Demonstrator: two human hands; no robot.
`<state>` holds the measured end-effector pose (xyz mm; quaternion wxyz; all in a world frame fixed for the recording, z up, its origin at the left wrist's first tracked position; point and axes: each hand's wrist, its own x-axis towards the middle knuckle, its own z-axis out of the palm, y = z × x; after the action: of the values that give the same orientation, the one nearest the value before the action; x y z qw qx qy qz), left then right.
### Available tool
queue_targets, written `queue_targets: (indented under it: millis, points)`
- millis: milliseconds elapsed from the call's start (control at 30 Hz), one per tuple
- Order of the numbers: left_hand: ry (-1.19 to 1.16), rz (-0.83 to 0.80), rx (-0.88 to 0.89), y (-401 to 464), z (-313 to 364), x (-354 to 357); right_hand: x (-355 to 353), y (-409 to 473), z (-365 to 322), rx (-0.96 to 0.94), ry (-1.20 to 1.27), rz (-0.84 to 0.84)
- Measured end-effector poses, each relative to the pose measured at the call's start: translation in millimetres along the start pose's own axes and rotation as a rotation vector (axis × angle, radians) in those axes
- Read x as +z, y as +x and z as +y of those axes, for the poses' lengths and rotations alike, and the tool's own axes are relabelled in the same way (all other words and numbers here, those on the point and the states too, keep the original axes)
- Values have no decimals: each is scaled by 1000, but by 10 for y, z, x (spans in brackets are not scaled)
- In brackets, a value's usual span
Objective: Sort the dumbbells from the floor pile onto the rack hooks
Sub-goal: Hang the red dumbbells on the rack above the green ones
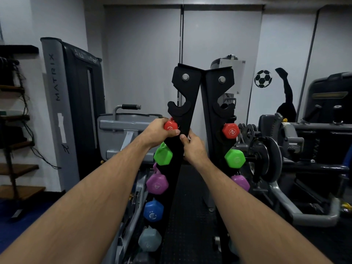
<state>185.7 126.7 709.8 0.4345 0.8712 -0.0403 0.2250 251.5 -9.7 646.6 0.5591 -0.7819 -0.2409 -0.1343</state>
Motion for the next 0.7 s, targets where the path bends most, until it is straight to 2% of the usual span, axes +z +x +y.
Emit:
queue_targets:
  millis: [267, 400, 533, 700]
  points:
    - [32, 43, 7, -13, -64, 45, -11, -26, 26, -19, 3, -10]
    - [-26, 75, -20, -71, -129, 113, -120, -148, 42, -49, -37, -33]
    - [-117, 319, -26, -348, -268, 313, -194, -392, 174, 9, -8, -34]
    - [-241, 587, 26, -1124, -629, 698, -208, -967, 632, 26, 4, -40]
